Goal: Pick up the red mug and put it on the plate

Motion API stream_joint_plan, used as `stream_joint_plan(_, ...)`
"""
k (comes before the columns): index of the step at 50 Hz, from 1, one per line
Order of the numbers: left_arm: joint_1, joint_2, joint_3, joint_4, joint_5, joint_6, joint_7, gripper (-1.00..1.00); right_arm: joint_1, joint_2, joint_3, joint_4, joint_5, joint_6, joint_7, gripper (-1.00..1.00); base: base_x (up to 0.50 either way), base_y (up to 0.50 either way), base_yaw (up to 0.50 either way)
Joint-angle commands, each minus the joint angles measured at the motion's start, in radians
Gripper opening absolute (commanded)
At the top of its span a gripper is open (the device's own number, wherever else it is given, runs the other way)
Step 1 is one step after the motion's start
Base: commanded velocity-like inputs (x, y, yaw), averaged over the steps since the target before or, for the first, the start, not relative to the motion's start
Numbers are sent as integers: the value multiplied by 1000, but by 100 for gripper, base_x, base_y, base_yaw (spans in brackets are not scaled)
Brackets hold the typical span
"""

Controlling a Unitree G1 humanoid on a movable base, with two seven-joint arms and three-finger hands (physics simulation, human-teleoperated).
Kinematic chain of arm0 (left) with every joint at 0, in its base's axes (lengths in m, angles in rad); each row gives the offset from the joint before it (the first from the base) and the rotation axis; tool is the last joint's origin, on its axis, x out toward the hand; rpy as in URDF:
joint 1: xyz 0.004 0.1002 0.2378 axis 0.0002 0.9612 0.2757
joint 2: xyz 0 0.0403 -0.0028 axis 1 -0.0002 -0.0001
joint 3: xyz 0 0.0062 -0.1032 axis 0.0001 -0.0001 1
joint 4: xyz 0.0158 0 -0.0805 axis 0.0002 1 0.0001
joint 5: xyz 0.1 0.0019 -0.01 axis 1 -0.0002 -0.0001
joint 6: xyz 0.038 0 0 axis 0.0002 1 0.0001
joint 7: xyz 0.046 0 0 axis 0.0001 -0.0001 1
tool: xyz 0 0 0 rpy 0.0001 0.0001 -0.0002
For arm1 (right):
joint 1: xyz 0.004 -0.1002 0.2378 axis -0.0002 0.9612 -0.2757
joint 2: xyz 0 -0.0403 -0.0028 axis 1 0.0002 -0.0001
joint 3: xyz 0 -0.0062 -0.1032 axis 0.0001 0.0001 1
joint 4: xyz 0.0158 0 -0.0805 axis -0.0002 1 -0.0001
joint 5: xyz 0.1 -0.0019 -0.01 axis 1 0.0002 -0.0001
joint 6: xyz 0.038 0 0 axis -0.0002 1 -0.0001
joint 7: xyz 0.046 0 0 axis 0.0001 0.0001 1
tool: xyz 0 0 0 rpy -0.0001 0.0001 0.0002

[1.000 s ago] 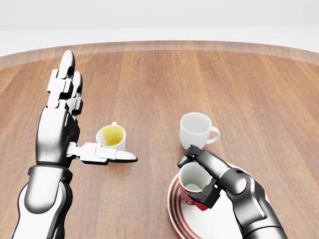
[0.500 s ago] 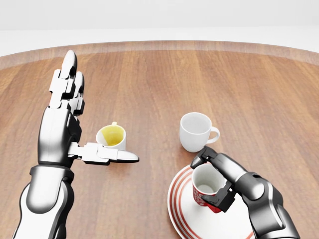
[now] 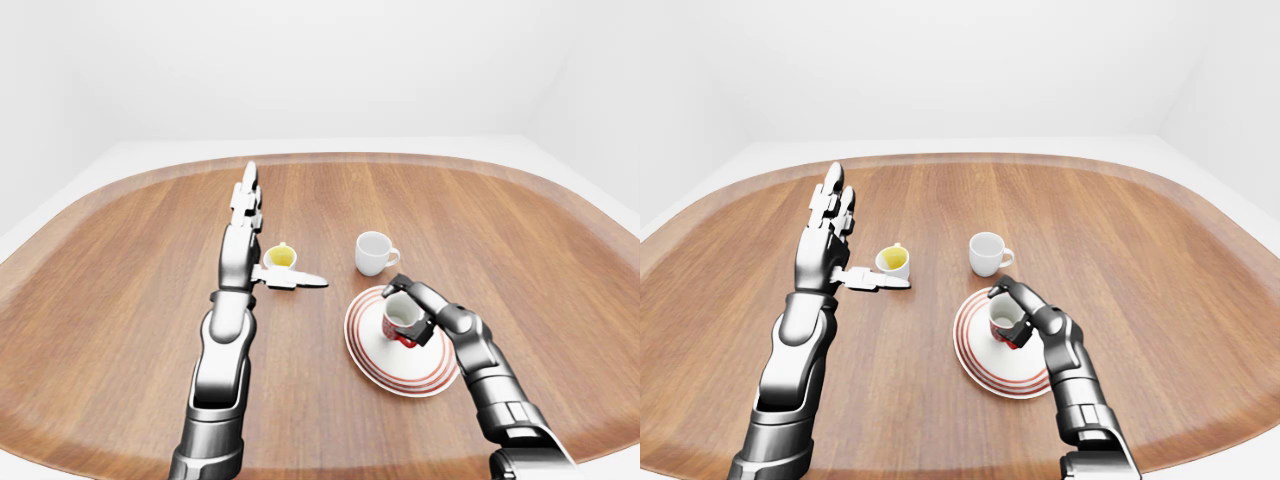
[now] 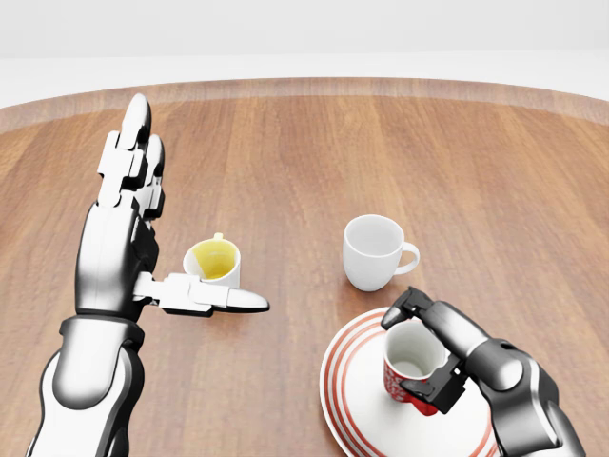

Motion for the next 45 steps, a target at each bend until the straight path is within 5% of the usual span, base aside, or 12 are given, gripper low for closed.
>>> stream_joint_plan(1,-5,-4,-7,-8,9,0,-1,100,7,-7,-16,-21,40,0,-89,-100,0,0,0)
stream_joint_plan(17,-11,-8,-10,18,13,0,1,100,-5,-8,-11,20,41,0,-104,-100,0,0,0)
stream_joint_plan(18,-10,-8,-9,17,13,0,0,100,-3,-7,-10,19,40,0,-105,-51,0,0,0)
stream_joint_plan(19,-9,-8,-9,13,13,0,0,100,0,-7,-10,15,39,0,-105,61,0,0,0)
stream_joint_plan(20,-8,-8,-10,9,13,0,0,100,2,-8,-11,8,39,0,-102,100,0,0,0)
stream_joint_plan(45,-4,-8,-10,-12,17,0,-2,100,29,-7,-23,-82,38,0,-77,100,0,0,0)
